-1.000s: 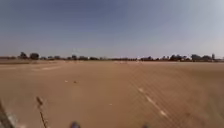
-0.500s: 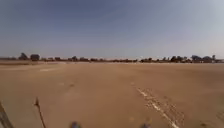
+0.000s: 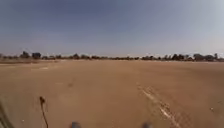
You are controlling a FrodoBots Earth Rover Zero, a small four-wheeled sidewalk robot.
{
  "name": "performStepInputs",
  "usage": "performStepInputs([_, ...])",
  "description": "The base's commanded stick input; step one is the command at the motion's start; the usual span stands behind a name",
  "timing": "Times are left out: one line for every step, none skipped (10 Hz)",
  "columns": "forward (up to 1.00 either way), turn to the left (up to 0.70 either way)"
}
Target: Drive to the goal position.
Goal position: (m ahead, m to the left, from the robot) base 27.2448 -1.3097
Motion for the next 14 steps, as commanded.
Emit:
performStepInputs([0.50,0.00])
performStepInputs([0.50,0.00])
performStepInputs([0.50,0.00])
performStepInputs([0.50,0.00])
performStepInputs([0.50,0.00])
performStepInputs([0.50,0.00])
performStepInputs([0.50,0.00])
performStepInputs([0.50,0.00])
performStepInputs([0.50,0.00])
performStepInputs([0.50,0.00])
performStepInputs([0.50,0.00])
performStepInputs([0.50,0.00])
performStepInputs([0.50,0.00])
performStepInputs([0.50,0.00])
